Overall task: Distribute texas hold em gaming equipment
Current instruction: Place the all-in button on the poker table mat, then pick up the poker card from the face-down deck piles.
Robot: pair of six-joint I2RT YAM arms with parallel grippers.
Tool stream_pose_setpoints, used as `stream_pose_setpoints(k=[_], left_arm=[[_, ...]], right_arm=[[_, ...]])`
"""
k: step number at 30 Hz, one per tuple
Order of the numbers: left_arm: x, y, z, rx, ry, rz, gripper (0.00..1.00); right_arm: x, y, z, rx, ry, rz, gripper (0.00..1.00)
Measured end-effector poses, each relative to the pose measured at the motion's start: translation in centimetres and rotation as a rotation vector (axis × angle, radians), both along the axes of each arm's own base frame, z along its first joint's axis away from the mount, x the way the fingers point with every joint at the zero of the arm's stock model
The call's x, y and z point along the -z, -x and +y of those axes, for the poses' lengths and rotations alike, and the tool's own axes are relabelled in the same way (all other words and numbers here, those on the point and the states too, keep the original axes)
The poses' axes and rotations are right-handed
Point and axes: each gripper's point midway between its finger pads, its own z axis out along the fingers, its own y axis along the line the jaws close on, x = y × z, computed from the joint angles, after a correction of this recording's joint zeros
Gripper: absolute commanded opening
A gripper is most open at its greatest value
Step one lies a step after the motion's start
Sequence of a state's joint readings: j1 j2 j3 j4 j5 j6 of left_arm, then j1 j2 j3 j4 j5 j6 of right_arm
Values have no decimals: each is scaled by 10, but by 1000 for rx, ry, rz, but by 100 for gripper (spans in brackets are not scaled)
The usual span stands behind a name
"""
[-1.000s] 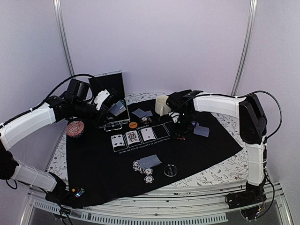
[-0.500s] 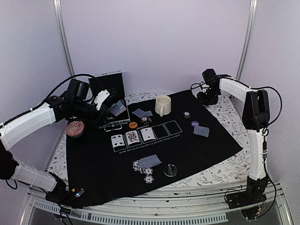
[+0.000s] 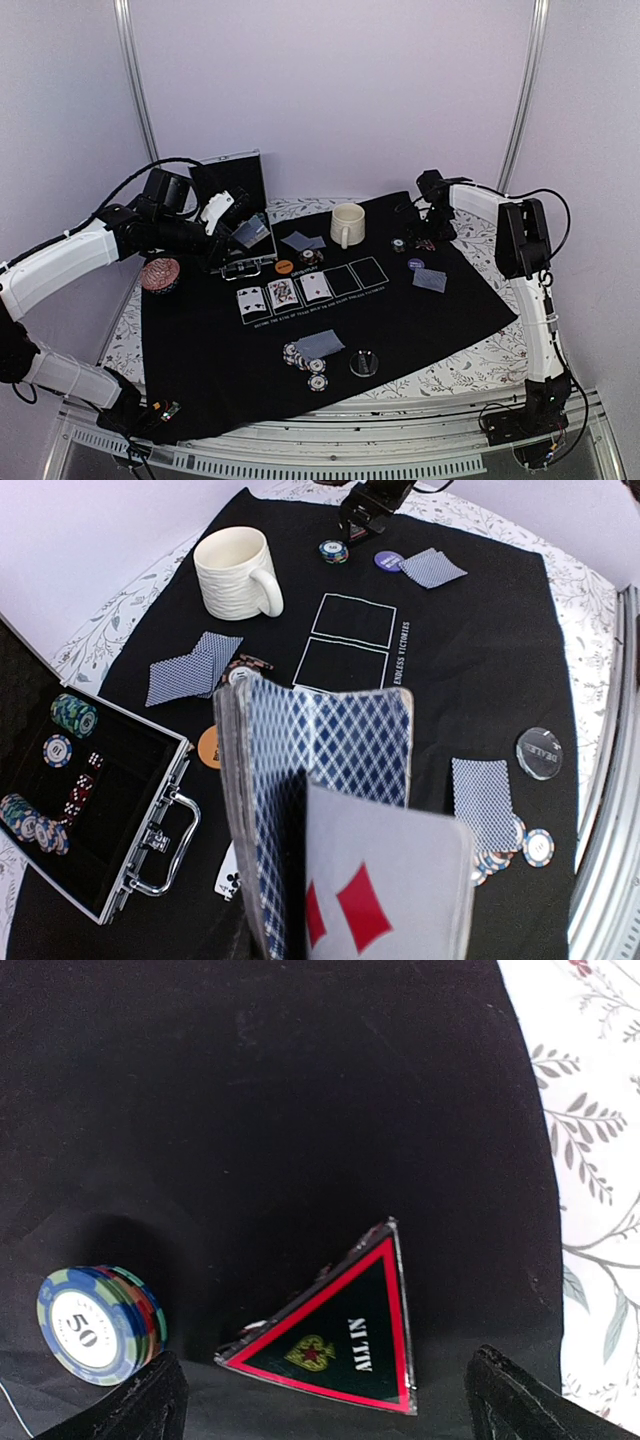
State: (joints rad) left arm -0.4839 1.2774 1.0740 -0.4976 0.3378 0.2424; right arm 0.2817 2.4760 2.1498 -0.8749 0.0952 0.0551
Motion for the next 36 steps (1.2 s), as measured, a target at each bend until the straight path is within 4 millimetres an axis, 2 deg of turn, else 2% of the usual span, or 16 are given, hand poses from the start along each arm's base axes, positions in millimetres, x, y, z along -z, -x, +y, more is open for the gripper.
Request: stream_pose_setpoints(k=[3, 5, 7, 8, 10, 12, 14, 16, 18, 20, 21, 23, 26, 31, 33, 36], left_arm=[[0, 1, -1, 6, 5, 3, 26], [0, 2, -2, 11, 8, 5, 26], [-1, 2, -2, 15, 11, 6, 26], [-1, 3, -3, 17, 13, 7, 26], [-1, 4, -4, 25, 18, 9, 26], [-2, 5, -5, 37, 23, 10, 26], [-2, 7, -8, 53, 25, 9, 26], [-1, 9, -10, 68, 25, 7, 26], [0, 12, -14, 87, 23, 8, 26], [1, 16, -19, 113, 17, 6, 26], [2, 19, -22, 126, 15, 7, 26], [4, 24, -27, 151, 7, 5, 26], [7, 33, -34, 188, -5, 7, 26], [10, 45, -44, 243, -19, 7, 26], [11, 49, -45, 257, -26, 9, 26], [16, 52, -46, 270, -37, 21, 26]], right_arm=[[-7, 2, -4, 8, 29, -6, 99], [-24, 3, -6, 11, 46, -27, 99], [-59, 3, -3, 9, 48, -89, 99], [-85, 4, 2, -2, 36, -138, 99], [-138, 12, 27, -69, -5, -249, 99], [-197, 36, 78, -219, -92, -376, 99], [-250, 81, 153, -437, -228, -490, 99], [-284, 130, 220, -635, -360, -565, 99], [-305, 186, 283, -840, -486, -607, 99], [-308, 229, 323, -991, -570, -611, 92], [-306, 242, 334, -1046, -594, -610, 87], [-300, 254, 345, -1118, -625, -611, 76], [-293, 257, 347, -1188, -654, -616, 60], [-275, 261, 345, -1265, -691, -628, 53], [-262, 266, 342, -1300, -709, -616, 47], [-246, 278, 338, -1352, -735, -615, 46]])
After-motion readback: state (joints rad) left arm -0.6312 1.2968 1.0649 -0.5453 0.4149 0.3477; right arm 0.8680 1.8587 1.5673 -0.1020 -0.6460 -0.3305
